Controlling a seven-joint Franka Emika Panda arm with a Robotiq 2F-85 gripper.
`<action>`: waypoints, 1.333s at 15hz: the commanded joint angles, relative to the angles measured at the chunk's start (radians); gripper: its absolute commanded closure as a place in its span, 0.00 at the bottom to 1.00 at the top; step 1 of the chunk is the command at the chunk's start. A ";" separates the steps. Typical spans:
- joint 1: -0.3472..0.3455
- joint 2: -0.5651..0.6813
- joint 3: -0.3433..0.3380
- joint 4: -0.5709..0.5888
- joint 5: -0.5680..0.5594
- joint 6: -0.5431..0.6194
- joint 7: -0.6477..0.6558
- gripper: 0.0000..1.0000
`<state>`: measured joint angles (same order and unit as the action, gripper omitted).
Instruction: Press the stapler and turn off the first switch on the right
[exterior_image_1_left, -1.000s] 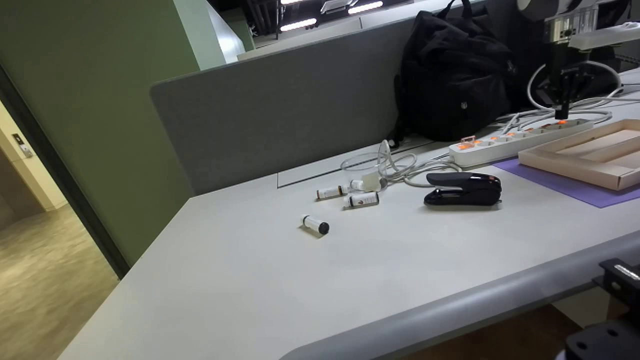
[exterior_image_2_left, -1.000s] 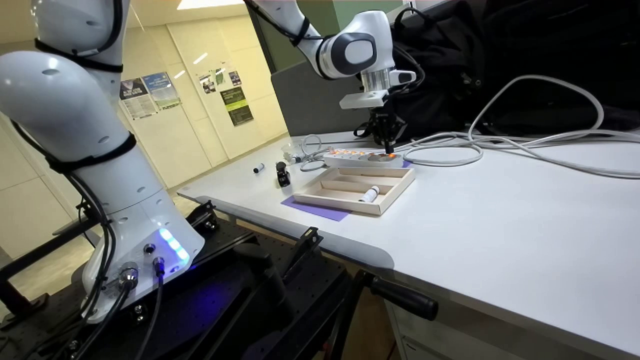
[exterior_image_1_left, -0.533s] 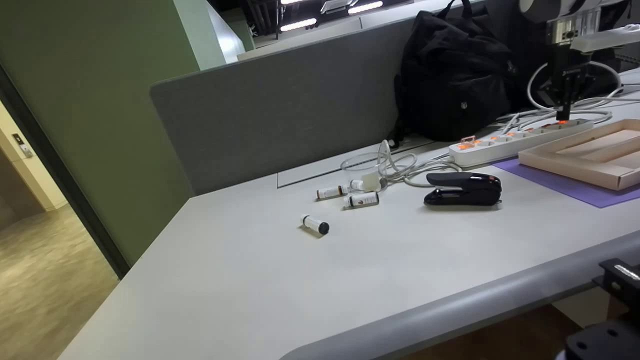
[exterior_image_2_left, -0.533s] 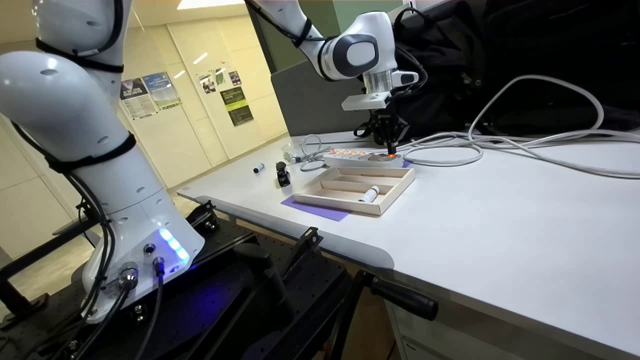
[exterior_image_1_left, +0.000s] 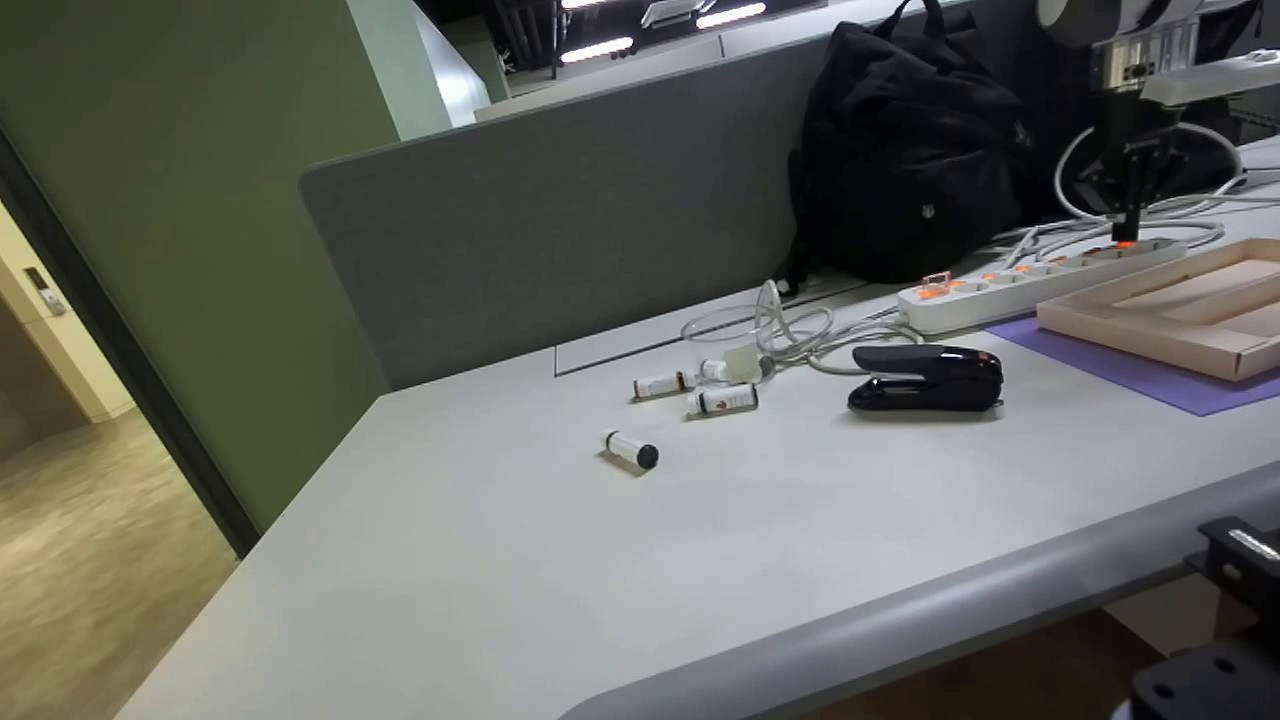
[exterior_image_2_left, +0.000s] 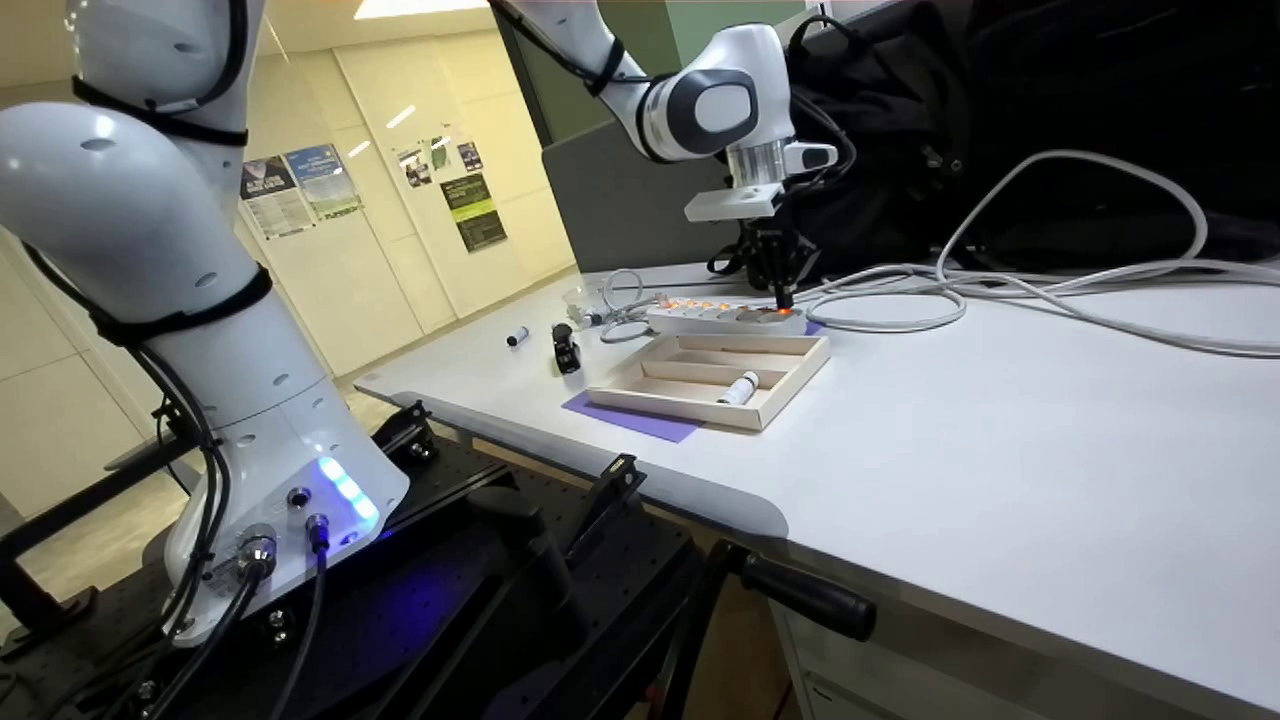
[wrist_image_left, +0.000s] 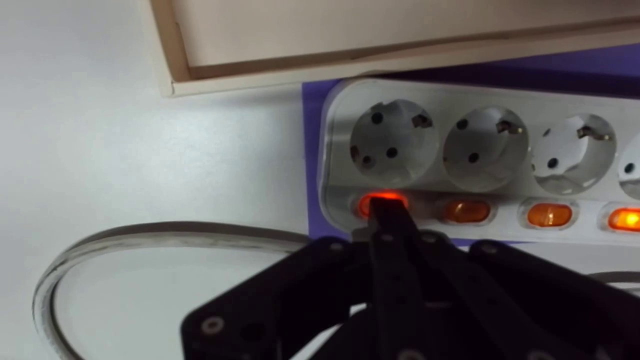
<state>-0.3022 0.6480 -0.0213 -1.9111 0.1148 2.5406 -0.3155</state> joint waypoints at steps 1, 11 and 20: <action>0.032 0.024 -0.016 -0.003 -0.045 0.032 0.017 1.00; 0.125 -0.055 -0.054 -0.067 -0.209 0.086 0.040 1.00; -0.001 -0.370 0.057 -0.079 0.047 -0.201 -0.203 0.67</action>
<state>-0.2835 0.3704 0.0572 -1.9583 0.1290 2.4445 -0.4692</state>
